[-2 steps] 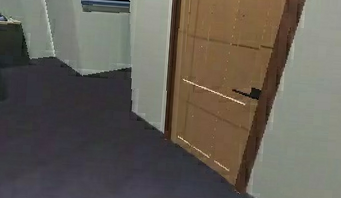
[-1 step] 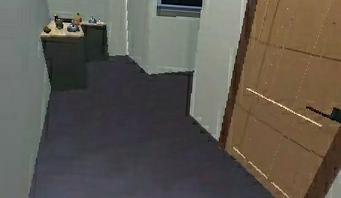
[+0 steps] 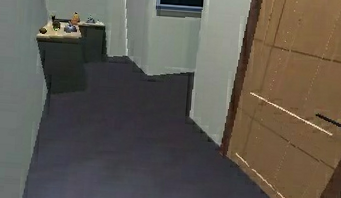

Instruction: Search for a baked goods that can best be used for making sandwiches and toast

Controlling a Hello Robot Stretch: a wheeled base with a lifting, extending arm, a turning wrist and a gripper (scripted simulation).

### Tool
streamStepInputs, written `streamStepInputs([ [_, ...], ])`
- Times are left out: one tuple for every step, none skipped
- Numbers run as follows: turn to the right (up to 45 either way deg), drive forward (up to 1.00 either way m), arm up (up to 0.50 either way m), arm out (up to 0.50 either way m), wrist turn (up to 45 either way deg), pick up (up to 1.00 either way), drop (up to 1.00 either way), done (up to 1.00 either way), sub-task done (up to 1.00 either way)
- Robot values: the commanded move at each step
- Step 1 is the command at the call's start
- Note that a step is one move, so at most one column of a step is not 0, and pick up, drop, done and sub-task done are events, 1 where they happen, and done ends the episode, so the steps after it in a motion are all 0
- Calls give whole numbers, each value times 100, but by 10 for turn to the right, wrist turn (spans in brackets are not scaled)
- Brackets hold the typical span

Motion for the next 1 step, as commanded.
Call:
streamStepInputs([
  [-120, 0, 0, 0, 0, 0, 0, 0, 0],
])
